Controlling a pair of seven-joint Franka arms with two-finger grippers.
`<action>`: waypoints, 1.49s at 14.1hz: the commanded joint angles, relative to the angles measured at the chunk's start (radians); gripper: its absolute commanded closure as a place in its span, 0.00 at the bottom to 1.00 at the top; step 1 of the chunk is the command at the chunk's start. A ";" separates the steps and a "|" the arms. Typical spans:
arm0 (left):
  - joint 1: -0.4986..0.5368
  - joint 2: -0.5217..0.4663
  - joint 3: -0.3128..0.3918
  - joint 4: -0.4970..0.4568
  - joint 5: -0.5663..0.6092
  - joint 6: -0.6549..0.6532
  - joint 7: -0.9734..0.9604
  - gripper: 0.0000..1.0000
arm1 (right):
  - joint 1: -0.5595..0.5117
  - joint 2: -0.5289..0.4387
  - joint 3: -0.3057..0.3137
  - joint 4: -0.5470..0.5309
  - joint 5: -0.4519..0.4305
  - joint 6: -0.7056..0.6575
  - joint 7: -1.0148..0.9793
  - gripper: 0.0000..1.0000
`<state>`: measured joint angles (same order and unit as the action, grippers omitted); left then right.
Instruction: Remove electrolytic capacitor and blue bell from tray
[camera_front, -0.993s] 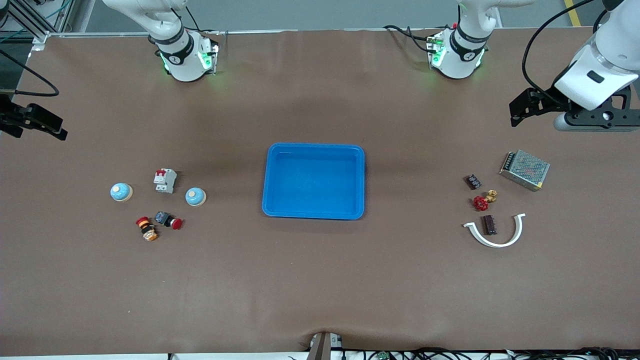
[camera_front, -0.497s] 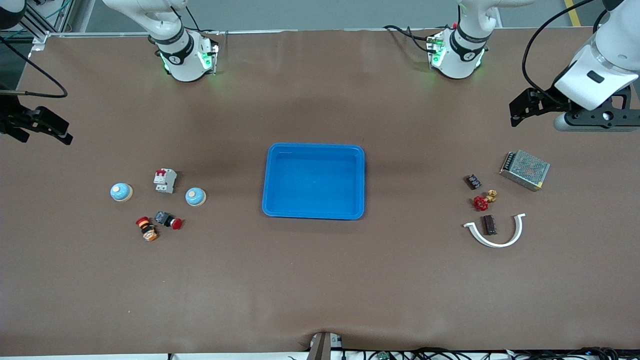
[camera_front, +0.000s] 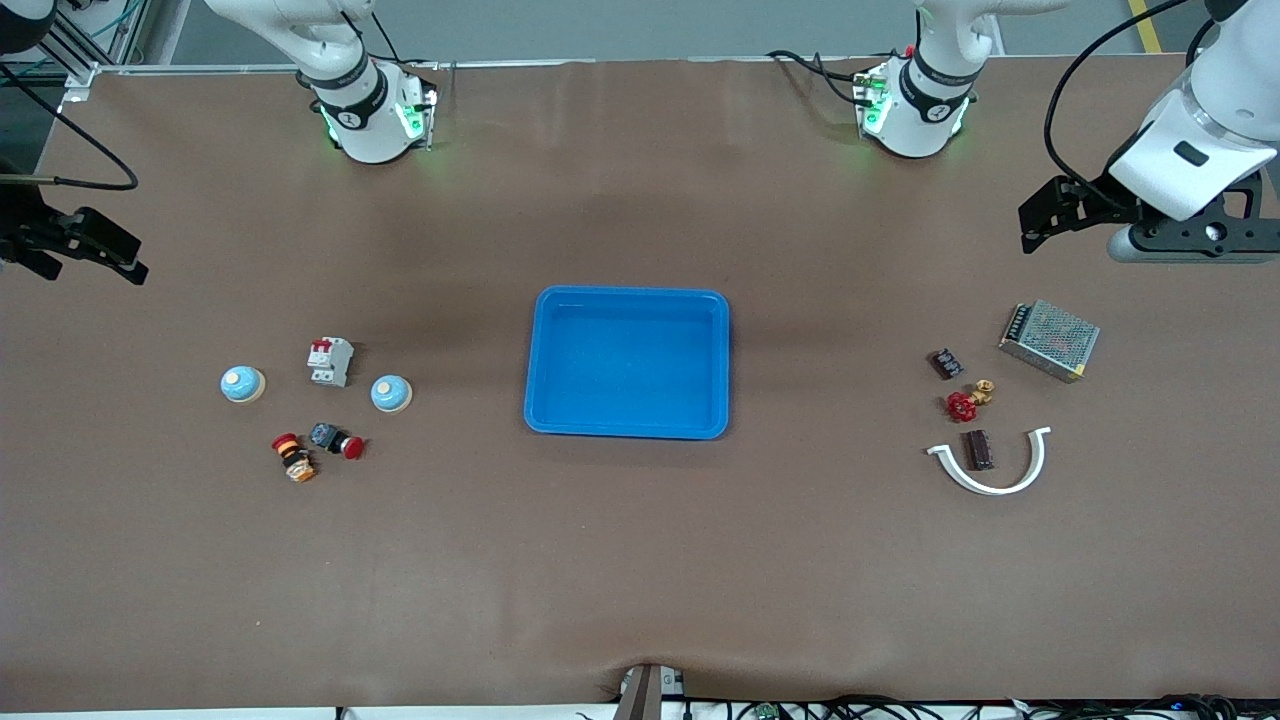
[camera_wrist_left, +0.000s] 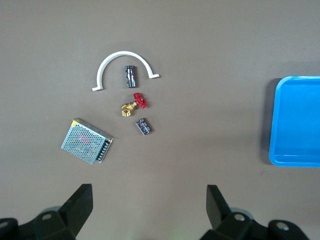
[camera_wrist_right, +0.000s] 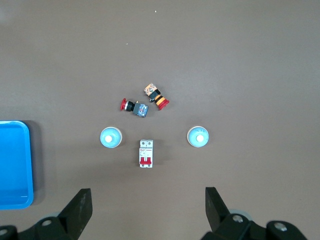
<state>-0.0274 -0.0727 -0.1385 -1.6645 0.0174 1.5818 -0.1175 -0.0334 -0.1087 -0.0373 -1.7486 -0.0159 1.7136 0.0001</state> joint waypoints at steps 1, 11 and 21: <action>0.001 -0.001 0.005 0.006 -0.016 -0.006 0.015 0.00 | 0.001 -0.023 -0.004 -0.022 0.014 0.006 0.001 0.00; 0.001 -0.001 0.005 0.017 -0.013 -0.006 0.018 0.00 | 0.001 -0.023 -0.004 -0.022 0.016 -0.006 0.021 0.00; 0.004 0.001 0.010 0.037 -0.005 -0.009 0.012 0.00 | 0.000 -0.022 -0.006 -0.017 0.073 -0.025 0.086 0.00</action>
<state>-0.0257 -0.0728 -0.1338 -1.6438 0.0174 1.5818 -0.1169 -0.0345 -0.1087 -0.0406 -1.7504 0.0444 1.6953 0.0729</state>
